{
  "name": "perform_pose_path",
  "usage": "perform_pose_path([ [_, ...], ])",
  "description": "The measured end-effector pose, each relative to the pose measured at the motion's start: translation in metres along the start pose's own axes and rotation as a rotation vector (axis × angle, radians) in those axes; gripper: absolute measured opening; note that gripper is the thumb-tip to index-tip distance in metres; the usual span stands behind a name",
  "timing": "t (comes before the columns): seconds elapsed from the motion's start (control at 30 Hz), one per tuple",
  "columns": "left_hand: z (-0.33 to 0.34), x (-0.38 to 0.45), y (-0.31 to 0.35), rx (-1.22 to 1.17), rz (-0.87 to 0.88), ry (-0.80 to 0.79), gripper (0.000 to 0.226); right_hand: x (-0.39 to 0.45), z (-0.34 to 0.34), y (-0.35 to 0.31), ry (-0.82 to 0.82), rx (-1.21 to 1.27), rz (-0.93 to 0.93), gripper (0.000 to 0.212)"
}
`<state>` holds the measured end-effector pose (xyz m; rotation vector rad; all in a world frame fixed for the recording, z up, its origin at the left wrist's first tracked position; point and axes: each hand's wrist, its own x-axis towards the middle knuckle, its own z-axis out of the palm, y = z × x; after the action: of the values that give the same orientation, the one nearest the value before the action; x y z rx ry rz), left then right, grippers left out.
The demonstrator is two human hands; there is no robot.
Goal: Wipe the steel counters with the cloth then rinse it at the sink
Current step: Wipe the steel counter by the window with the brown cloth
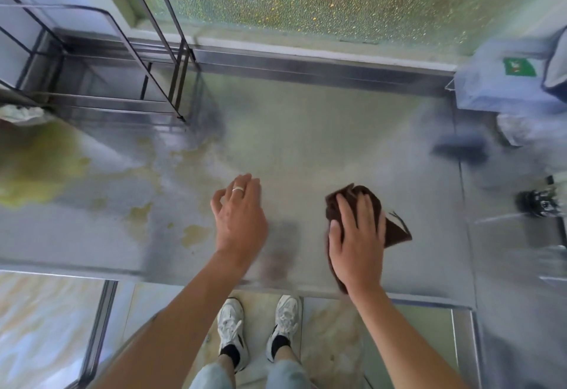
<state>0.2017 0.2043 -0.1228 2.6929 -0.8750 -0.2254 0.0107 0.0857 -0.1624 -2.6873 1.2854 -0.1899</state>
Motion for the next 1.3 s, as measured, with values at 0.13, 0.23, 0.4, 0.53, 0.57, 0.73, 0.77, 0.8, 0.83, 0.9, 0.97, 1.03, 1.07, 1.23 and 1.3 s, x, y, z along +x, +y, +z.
perform_pose_path([
  [0.13,0.0,-0.005,-0.014,-0.026,-0.016,0.024,0.034,-0.011,0.007,-0.032,0.049,0.017,0.165,0.048],
  [0.23,-0.004,-0.012,-0.028,-0.045,-0.012,0.036,0.037,-0.028,0.015,-0.073,0.034,0.038,0.159,0.049],
  [0.4,-0.014,-0.019,-0.063,0.006,-0.036,0.011,0.04,-0.045,0.028,-0.145,-0.022,0.037,0.132,0.051],
  [0.53,-0.023,-0.02,-0.089,0.006,-0.047,0.003,0.039,-0.042,0.035,-0.195,-0.037,0.037,0.076,0.052],
  [0.57,-0.024,-0.02,-0.095,-0.003,-0.042,0.009,0.038,-0.04,0.038,-0.207,-0.04,0.043,0.06,0.052],
  [0.73,-0.037,-0.017,-0.101,-0.048,-0.07,0.037,0.043,-0.027,0.056,-0.256,-0.05,0.036,-0.024,0.055],
  [0.77,-0.038,-0.015,-0.102,-0.057,-0.076,0.037,0.046,-0.023,0.059,-0.262,-0.048,0.033,-0.058,0.054],
  [0.8,-0.04,-0.013,-0.102,-0.058,-0.082,0.047,0.046,-0.018,0.061,-0.266,-0.041,0.037,-0.092,0.052],
  [0.83,-0.04,-0.011,-0.104,-0.055,-0.087,0.062,0.043,-0.012,0.063,-0.268,-0.03,0.048,-0.126,0.05],
  [0.9,-0.042,-0.007,-0.107,-0.049,-0.108,0.097,0.038,0.002,0.064,-0.266,-0.011,0.09,-0.195,0.05],
  [0.97,-0.046,-0.005,-0.108,-0.048,-0.106,0.118,0.032,0.017,0.061,-0.256,-0.007,0.127,-0.258,0.048],
  [1.03,-0.048,-0.005,-0.107,-0.057,-0.108,0.102,0.037,0.031,0.057,-0.236,0.007,0.113,-0.238,0.047],
  [1.07,-0.05,-0.004,-0.107,-0.065,-0.112,0.092,0.045,0.039,0.055,-0.224,0.023,0.093,-0.182,0.048],
  [1.23,-0.05,0.003,-0.112,-0.027,-0.133,0.05,0.058,0.078,0.053,-0.181,0.042,0.06,-0.02,0.049],
  [1.3,-0.047,0.006,-0.115,-0.022,-0.154,0.03,0.058,0.094,0.055,-0.188,0.056,0.052,-0.031,0.049],
])
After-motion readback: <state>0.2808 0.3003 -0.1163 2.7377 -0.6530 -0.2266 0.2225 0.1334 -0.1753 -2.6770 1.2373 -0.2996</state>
